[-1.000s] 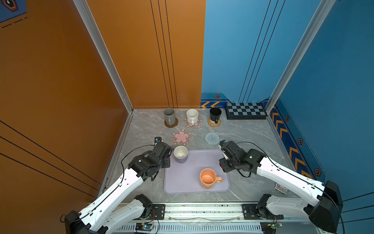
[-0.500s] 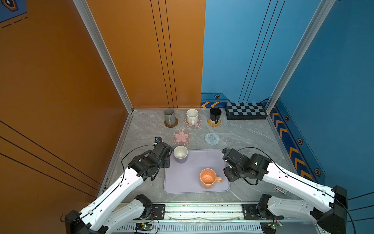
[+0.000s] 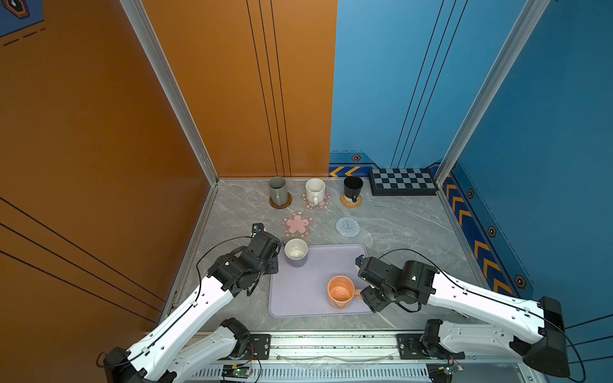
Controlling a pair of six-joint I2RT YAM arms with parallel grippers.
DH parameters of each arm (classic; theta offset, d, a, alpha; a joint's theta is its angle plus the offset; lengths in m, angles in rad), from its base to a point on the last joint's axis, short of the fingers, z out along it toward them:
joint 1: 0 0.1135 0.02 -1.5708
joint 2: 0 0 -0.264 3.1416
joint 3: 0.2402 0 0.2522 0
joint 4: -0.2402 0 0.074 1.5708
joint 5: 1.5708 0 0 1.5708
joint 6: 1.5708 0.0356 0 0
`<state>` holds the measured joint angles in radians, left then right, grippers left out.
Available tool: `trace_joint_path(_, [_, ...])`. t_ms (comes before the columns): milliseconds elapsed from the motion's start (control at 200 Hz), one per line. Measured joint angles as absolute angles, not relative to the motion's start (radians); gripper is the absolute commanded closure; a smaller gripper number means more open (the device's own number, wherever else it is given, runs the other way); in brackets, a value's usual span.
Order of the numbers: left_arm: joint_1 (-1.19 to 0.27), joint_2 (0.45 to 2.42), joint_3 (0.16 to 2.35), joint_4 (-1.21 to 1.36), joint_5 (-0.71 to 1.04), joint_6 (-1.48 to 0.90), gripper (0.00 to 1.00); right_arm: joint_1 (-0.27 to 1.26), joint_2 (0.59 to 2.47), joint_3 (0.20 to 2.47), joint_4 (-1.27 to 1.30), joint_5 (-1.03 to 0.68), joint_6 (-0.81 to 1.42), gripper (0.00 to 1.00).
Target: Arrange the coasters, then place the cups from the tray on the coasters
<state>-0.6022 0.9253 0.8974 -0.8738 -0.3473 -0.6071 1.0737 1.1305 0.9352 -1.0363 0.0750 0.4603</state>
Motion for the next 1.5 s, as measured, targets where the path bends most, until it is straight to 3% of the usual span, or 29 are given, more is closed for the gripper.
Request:
trace_joint_path(1001, [-0.595, 0.938, 0.897, -0.881, -0.347, -0.611, 0.73, 1.079, 1.328, 0.915, -0.855, 0.029, 0.310, 0.33])
trace_joint_path(1216, [-0.595, 0.946, 0.897, -0.881, -0.347, -0.611, 0.73, 1.078, 1.370, 0.915, -0.850, 0.000, 0.310, 0.36])
trace_joint_path(1497, [-0.594, 0.946, 0.885, -0.881, -0.347, -0.612, 0.73, 1.079, 1.373, 0.911, -0.828, -0.010, 0.314, 0.48])
